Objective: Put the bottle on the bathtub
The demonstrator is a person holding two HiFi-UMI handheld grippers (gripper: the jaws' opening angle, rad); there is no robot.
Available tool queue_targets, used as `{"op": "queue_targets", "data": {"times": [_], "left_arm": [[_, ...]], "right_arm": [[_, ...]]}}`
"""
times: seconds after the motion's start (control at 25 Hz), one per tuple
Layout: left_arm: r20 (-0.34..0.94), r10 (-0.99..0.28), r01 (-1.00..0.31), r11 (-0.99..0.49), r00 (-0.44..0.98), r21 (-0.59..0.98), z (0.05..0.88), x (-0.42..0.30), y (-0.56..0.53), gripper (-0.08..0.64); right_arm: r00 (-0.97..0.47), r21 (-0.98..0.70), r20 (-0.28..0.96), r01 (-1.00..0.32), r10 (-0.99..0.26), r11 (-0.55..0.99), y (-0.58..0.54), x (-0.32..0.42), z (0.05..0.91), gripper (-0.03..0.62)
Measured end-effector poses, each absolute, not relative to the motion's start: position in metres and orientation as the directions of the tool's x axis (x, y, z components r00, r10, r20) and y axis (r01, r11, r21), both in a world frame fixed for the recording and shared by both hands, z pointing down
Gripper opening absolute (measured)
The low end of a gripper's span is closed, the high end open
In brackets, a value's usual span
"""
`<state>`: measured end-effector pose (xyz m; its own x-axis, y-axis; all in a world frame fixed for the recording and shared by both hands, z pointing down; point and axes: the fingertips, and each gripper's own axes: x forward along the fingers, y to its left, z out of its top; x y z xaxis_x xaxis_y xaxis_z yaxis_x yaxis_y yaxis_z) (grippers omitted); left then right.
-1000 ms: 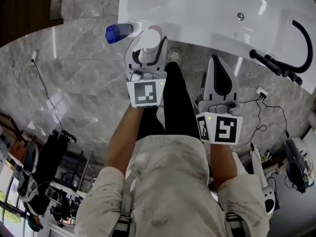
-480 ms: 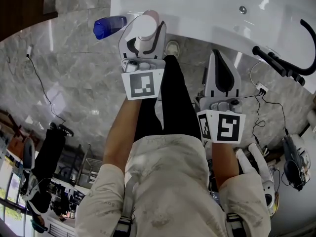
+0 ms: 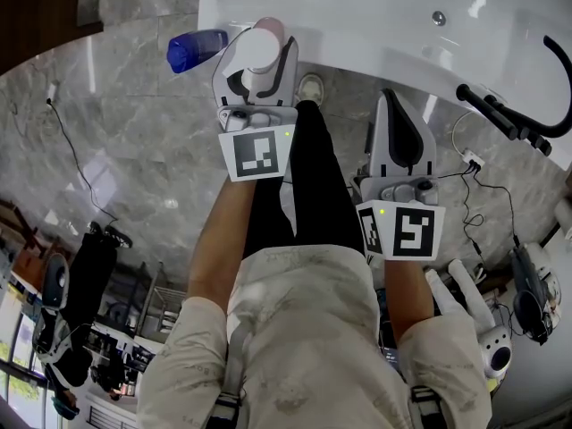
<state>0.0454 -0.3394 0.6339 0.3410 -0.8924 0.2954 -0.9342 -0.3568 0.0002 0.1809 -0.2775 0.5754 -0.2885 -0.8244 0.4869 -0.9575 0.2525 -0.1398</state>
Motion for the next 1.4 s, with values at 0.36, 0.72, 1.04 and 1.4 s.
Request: {"op": "queue_targets", "data": {"times": [0.36, 0.72, 1.04, 1.4], "left_arm": [[0.29, -0.892, -0.929, -0.369, 0.347, -0.021, 0.635, 0.044, -0.334, 0.222], [0.307, -0.877, -0.912, -0.406, 0.369, -0.062, 0.639, 0.043, -0.327, 0.239], [0.332, -0.867, -0.908, -0.414, 0.372, -0.064, 0.647, 0.039, -0.313, 0.272], [0.342, -0.863, -0.904, -0.42, 0.372, -0.076, 0.634, 0.018, -0.285, 0.275]], "right_arm": [[-0.296, -0.147, 0.485, -0.955, -0.823, 0.256, -0.276, 0.176, 0.576, -0.011], [-0.296, -0.145, 0.477, -0.955, -0.828, 0.258, -0.274, 0.168, 0.568, -0.011], [-0.293, -0.146, 0.475, -0.956, -0.829, 0.255, -0.27, 0.165, 0.569, -0.011], [-0.292, -0.132, 0.438, -0.956, -0.85, 0.26, -0.262, 0.147, 0.544, -0.011]]}}
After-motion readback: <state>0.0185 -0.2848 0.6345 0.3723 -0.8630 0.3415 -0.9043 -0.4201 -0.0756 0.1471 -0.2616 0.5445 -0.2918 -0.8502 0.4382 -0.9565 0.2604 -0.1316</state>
